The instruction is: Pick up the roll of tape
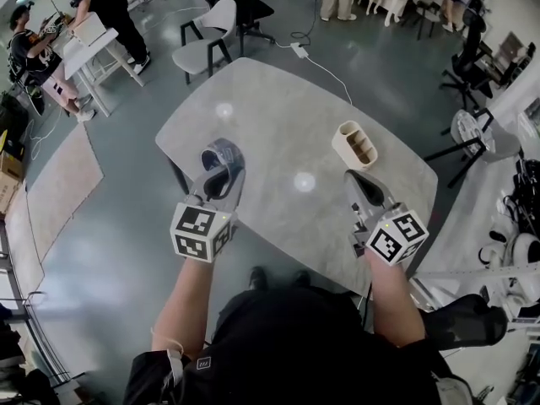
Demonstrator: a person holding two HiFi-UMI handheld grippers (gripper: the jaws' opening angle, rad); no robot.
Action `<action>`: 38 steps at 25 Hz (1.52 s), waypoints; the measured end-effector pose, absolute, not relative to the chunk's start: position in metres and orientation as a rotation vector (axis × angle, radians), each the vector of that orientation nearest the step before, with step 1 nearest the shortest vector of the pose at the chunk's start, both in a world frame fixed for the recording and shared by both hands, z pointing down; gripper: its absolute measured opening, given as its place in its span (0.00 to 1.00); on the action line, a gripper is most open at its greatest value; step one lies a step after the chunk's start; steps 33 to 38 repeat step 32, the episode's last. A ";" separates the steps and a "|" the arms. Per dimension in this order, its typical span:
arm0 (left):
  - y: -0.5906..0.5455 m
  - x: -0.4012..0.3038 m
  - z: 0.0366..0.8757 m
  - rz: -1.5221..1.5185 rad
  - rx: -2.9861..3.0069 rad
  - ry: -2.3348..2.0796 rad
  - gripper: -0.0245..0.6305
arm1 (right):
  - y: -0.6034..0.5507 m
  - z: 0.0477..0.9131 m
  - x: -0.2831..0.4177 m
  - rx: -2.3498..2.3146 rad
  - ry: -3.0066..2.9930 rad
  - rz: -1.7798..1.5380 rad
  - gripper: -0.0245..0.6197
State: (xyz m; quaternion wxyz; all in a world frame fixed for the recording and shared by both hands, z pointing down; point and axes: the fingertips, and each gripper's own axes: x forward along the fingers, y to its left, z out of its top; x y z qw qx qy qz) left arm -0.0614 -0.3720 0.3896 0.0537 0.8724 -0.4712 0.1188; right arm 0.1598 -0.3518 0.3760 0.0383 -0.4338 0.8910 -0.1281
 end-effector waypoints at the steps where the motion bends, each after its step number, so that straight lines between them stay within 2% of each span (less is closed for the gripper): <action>1: -0.373 -0.061 0.388 0.359 2.654 -1.436 0.12 | -0.353 0.376 0.160 -1.328 2.733 -0.390 0.04; 11: -0.387 -0.072 0.364 0.332 2.684 -1.485 0.12 | -0.360 0.359 0.143 -1.278 2.773 -0.304 0.04; 38: -0.383 -0.077 0.374 0.334 2.657 -1.493 0.12 | -0.359 0.366 0.128 -1.225 2.818 -0.332 0.04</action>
